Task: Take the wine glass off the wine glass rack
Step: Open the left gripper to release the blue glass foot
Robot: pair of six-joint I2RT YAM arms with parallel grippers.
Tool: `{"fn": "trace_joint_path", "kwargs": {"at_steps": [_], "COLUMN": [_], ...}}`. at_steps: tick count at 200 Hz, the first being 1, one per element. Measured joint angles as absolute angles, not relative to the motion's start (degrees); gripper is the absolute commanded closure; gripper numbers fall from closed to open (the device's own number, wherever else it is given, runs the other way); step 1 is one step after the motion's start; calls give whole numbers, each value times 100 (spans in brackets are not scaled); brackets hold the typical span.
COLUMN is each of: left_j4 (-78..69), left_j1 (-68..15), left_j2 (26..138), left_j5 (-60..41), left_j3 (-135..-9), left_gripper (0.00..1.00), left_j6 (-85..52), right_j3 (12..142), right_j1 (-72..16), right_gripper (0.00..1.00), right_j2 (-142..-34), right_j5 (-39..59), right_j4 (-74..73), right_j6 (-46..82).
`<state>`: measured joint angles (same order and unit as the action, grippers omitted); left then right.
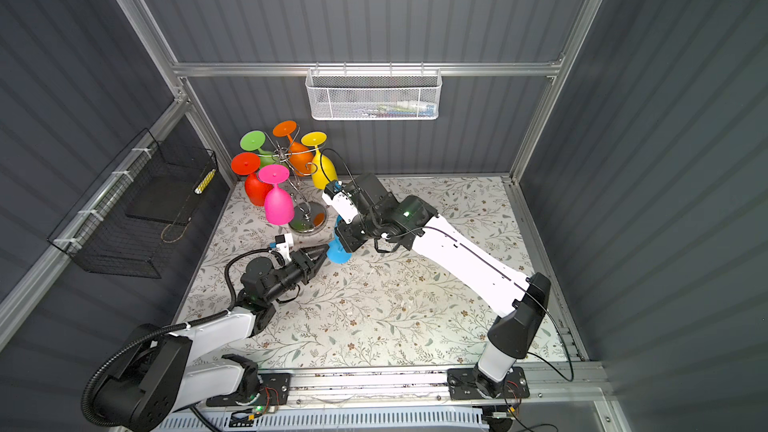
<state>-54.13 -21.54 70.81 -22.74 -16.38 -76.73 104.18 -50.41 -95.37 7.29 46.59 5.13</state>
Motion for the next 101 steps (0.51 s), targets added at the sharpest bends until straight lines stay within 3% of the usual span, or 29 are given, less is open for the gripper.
{"fn": "trace_joint_path", "kwargs": {"at_steps": [24,41,101], "left_j4": [-5290,-5013,-3813], "left_j1": [-2154,-2154,-2154], "left_j2": [6965,6711,5867], "left_j5": [-2252,-2224,-2161], "left_j3": [-1627,-1625,-1627], "left_gripper": [8,1,0], "left_j6": [-7644,-7531,-7087], "right_j3": [10427,10488,10724], "right_j1": [-4836,-4598,-3116], "right_gripper": [100,100,100], "right_j2": [-9539,-9581,-10191], "right_j5": [615,475,10], "right_j4": [4737,4834,4847], "right_j6": [447,392,191]}}
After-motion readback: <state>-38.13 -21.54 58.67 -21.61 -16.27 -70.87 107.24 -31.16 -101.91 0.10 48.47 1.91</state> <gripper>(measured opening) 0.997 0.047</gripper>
